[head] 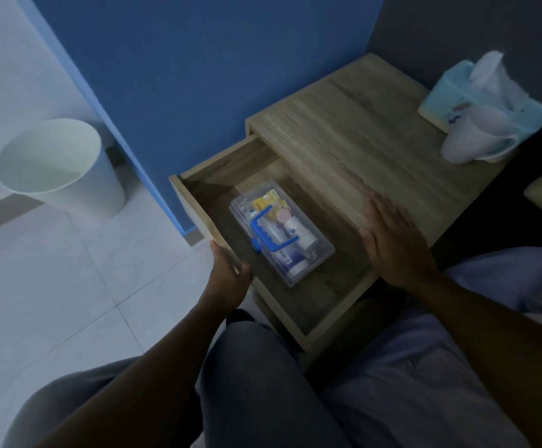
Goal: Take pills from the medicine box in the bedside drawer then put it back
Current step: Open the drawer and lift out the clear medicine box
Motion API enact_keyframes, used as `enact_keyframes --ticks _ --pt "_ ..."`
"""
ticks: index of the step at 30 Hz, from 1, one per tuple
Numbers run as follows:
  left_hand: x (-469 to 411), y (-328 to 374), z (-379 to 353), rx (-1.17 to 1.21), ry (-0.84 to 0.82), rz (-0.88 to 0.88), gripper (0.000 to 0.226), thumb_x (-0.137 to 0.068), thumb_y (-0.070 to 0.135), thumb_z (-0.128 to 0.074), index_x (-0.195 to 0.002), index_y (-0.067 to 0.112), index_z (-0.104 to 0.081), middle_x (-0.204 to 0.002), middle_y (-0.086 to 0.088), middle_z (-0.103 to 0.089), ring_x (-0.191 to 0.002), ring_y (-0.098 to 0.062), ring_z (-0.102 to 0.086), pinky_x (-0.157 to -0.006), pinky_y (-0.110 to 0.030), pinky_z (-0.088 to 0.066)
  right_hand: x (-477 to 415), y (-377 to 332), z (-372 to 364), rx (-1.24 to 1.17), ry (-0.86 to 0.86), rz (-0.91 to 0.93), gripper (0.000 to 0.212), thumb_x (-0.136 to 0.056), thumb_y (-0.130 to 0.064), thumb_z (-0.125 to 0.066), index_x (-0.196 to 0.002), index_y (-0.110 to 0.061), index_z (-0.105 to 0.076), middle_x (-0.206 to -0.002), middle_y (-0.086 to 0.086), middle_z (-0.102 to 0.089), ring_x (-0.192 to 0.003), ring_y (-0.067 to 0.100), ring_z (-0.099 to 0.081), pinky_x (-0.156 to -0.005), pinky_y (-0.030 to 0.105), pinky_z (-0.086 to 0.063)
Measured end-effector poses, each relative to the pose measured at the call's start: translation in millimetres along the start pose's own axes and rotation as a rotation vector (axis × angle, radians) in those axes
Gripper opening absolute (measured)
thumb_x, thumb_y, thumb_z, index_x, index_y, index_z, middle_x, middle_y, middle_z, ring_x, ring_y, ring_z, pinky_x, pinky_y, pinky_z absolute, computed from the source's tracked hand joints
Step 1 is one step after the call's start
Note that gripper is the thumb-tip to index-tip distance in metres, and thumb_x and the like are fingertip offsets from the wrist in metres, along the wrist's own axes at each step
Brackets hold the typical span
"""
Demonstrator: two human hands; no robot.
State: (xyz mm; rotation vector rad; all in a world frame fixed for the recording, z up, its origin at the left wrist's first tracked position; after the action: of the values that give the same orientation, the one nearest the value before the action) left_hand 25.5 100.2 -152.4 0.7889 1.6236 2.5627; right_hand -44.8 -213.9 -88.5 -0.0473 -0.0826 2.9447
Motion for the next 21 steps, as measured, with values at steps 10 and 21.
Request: enact_keyframes --ticks 10,21 --pt "-13.8 84.8 80.2 -0.293 0.359 -0.283 0.081 -0.092 0.028 -0.062 -0.154 0.025 -0.01 -0.165 0.001 -0.003 -0.15 -0.023 -0.016 -0.113 -0.039 -0.024 5.0 -21.1 8.8 -0.15 0.036 -0.164 0.058 -0.102 -0.03 -0.033 -0.156 -0.01 -0.034 -0.165 0.012 -0.03 -0.154 0.028 -0.025 -0.124 0.054 -0.024" --pt "-86.4 99.8 3.9 -0.486 -0.128 -0.166 0.072 -0.091 0.033 -0.061 -0.151 0.016 -0.024 -0.155 -0.012 -0.029 -0.137 -0.033 -0.037 -0.103 -0.052 -0.046 29.7 -117.2 -31.8 -0.372 0.058 -0.512 0.079 -0.083 -0.05 -0.064 -0.151 -0.027 -0.03 -0.147 0.008 -0.036 -0.127 0.022 -0.044 -0.1 0.038 -0.044"
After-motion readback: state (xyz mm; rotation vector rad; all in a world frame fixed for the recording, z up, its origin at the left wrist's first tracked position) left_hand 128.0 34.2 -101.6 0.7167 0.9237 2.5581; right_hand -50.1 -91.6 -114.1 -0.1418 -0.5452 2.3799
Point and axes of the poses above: each hand's wrist, its own x-axis away from the middle knuckle, its own z-axis out of the back of the hand, y = z × x, the point moved 7 cm from there along -x, towards the middle knuckle
